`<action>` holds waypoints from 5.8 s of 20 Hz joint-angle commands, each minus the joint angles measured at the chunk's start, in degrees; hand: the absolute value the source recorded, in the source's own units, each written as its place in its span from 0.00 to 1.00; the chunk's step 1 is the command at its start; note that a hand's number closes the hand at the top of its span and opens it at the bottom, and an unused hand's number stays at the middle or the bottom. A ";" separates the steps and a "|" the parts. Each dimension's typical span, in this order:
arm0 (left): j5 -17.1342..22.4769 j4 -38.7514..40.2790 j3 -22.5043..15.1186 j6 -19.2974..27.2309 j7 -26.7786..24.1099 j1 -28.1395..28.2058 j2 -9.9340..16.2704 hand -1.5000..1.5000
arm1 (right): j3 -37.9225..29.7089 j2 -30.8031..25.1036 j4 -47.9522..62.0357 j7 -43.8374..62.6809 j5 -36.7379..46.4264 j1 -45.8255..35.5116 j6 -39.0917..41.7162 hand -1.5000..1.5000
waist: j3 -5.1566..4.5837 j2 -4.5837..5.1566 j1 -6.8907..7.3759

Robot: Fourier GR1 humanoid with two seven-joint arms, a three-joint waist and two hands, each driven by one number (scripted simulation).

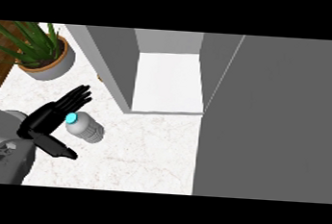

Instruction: Pick up the bottled water, place it into the cabinet and close the cabinet

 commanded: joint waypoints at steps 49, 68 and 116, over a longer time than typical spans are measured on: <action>18.73 14.43 -2.71 26.37 -17.63 1.55 -19.11 1.00 | 1.21 -2.51 -4.35 -6.70 -0.80 11.36 1.22 0.00 | 0.25 -0.77 2.32; 30.32 -6.66 -29.53 61.51 1.45 -10.68 -19.23 1.00 | -2.01 -2.81 -5.03 -6.79 -3.75 10.40 2.42 0.00 | 0.20 -0.44 1.37; 29.32 43.54 -23.87 75.49 -1.97 -51.46 -15.59 0.00 | -9.83 -3.36 1.46 -9.16 -8.95 6.16 11.46 0.00 | 0.13 1.60 -3.35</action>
